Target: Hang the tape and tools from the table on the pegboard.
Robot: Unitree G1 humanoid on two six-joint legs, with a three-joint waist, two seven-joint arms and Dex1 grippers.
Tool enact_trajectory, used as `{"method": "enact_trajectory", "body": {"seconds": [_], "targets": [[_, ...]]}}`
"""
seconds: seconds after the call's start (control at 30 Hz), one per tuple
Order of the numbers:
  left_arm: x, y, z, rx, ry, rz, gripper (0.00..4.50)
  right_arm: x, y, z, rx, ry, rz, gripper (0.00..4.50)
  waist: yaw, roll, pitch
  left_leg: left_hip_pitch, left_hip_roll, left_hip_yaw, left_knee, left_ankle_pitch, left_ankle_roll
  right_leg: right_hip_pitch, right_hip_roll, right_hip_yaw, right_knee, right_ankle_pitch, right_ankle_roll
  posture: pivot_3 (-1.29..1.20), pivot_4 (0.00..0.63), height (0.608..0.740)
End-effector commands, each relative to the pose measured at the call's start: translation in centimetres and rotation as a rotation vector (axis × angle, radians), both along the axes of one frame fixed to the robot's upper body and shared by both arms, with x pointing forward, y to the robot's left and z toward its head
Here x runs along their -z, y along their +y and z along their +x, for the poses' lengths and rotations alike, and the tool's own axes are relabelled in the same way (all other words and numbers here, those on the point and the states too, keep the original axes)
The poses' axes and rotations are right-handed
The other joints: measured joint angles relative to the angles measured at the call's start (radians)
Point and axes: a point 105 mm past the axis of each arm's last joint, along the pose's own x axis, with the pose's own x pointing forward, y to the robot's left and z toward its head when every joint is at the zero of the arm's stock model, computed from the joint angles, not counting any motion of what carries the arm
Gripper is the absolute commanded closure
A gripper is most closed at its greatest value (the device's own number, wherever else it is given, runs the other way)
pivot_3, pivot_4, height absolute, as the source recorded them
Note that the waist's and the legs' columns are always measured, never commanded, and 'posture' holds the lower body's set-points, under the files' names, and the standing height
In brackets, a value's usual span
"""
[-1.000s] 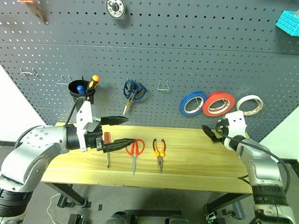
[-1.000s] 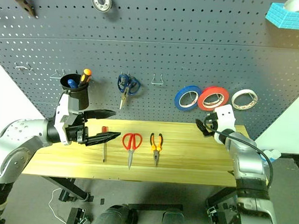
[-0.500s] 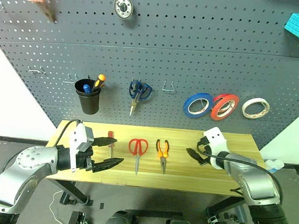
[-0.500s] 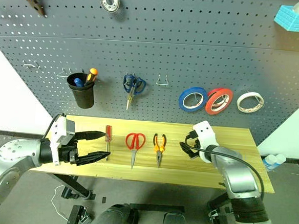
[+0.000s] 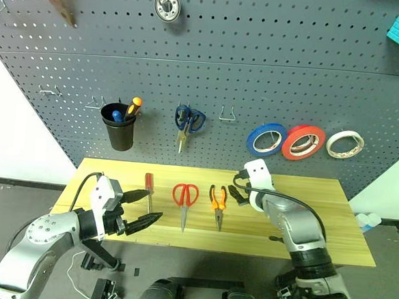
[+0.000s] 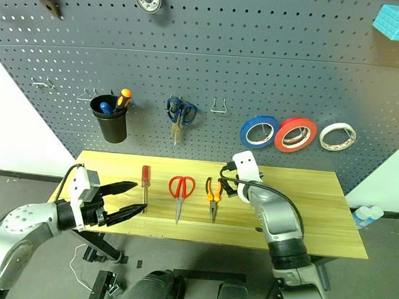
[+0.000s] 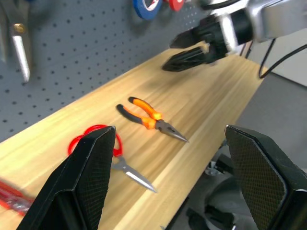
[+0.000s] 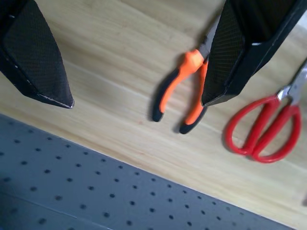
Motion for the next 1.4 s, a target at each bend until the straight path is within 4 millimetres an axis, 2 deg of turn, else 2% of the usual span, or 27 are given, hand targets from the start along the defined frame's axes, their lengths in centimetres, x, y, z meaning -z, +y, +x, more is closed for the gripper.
{"method": "enact_trajectory", "body": {"seconds": [0.03,0.17,0.27,0.53,0.87,1.4], "targets": [[-1.0,-0.2,-0.3,0.01,-0.034,0.0,0.7,-0.7,1.5,0.4,0.003,-0.037,-0.011,0.05,0.0,0.001,0.01,0.0,0.0,0.0,0.0,0.0,0.0,0.0,0.0,0.0,0.0,0.0,0.0,-0.02,0.125,0.68],[-1.1,-0.5,-0.8,0.02,-0.013,-0.009,0.7,0.0,2.8,-0.7,0.014,-0.005,-0.007,0.05,-0.001,0.002,0.031,-0.002,0.0,0.0,0.0,0.0,0.0,-0.002,0.0,0.0,0.0,0.0,0.0,-0.03,0.161,0.68],[-1.1,-1.0,-1.4,0.03,-0.002,-0.013,0.7,0.0,2.9,-1.4,0.022,0.003,-0.014,0.05,-0.002,0.002,0.052,-0.003,0.0,0.0,0.0,0.0,0.0,-0.003,0.0,0.0,0.0,0.0,0.0,-0.05,0.177,0.68],[-0.8,-1.9,-2.1,0.046,0.028,-0.033,0.7,0.6,5.1,-3.2,-0.003,0.041,-0.014,0.05,-0.011,0.001,0.079,-0.004,0.0,0.0,-0.002,0.0,0.001,-0.006,0.0,0.0,0.0,-0.001,-0.001,-0.05,0.197,0.68],[-0.8,-2.5,-3.4,0.033,0.047,-0.051,0.7,-0.2,8.1,-2.7,-0.04,0.026,0.008,0.05,-0.028,-0.003,0.105,-0.005,0.001,0.0,-0.003,0.0,0.001,-0.007,0.0,0.0,0.0,-0.001,-0.002,-0.04,0.215,0.68],[-2.7,-3.1,-5.3,0.022,0.055,-0.071,0.7,-0.2,9.0,-1.0,-0.02,-0.004,0.0,0.05,-0.027,-0.012,0.163,-0.016,0.001,0.0,-0.004,0.0,0.001,-0.017,0.0,0.0,-0.001,-0.001,-0.001,-0.01,0.295,0.68]]}}
